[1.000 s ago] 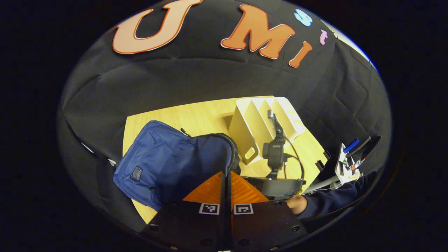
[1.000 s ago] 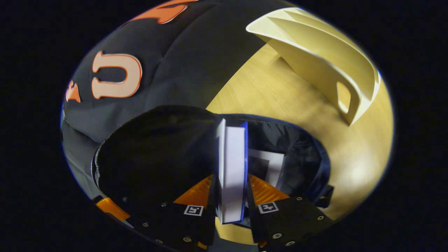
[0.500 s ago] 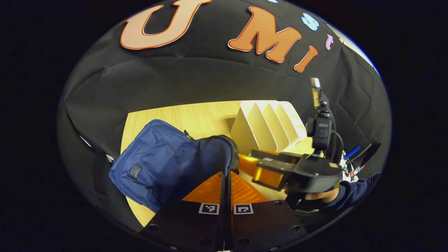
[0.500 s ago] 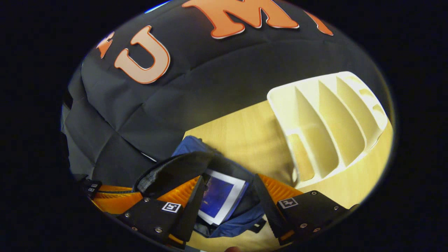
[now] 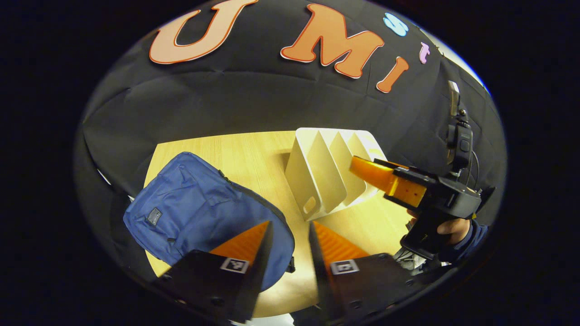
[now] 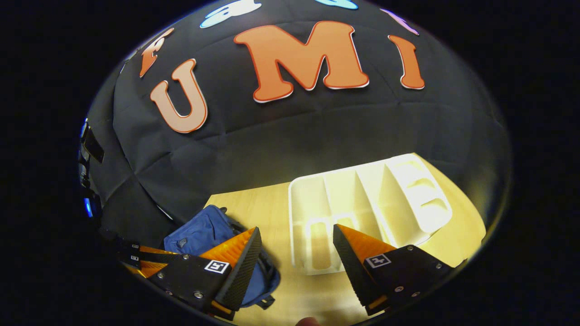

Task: Open the schoolbag, grab two books from the bookshelf and put them into the schoolbag.

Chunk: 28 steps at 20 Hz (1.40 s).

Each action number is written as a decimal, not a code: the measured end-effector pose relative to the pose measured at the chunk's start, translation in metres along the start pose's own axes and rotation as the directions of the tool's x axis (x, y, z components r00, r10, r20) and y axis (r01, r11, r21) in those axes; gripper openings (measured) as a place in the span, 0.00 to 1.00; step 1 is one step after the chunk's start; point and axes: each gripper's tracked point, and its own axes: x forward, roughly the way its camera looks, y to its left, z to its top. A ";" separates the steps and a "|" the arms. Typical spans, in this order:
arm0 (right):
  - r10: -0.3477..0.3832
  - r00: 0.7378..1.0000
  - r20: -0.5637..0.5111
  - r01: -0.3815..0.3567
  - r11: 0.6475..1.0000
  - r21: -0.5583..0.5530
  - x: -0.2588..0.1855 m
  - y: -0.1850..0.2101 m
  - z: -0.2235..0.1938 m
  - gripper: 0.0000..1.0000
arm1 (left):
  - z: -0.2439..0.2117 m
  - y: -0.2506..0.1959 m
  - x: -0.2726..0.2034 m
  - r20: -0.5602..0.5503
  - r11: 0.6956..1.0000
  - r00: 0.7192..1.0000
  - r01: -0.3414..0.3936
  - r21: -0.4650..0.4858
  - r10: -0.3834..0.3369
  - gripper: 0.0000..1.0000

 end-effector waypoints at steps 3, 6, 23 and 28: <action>-0.031 0.998 0.056 0.034 0.998 -0.056 -0.017 -0.034 0.023 0.93 | 0.006 -0.024 0.003 0.028 1.000 0.999 -0.018 -0.009 0.018 0.84; -0.054 0.994 0.093 0.062 0.994 -0.093 -0.036 -0.067 0.042 0.93 | 0.021 -0.047 0.005 0.090 0.998 0.994 -0.067 0.007 0.066 0.98; -0.094 0.958 0.272 0.134 0.982 -0.136 -0.129 -0.141 0.114 0.94 | 0.143 -0.137 -0.095 0.755 0.912 0.595 -0.410 -0.012 0.277 0.95; -0.060 0.907 0.417 0.123 0.985 -0.124 -0.151 -0.140 0.139 0.94 | 0.150 -0.155 -0.123 0.829 0.901 0.487 -0.431 -0.043 0.273 0.93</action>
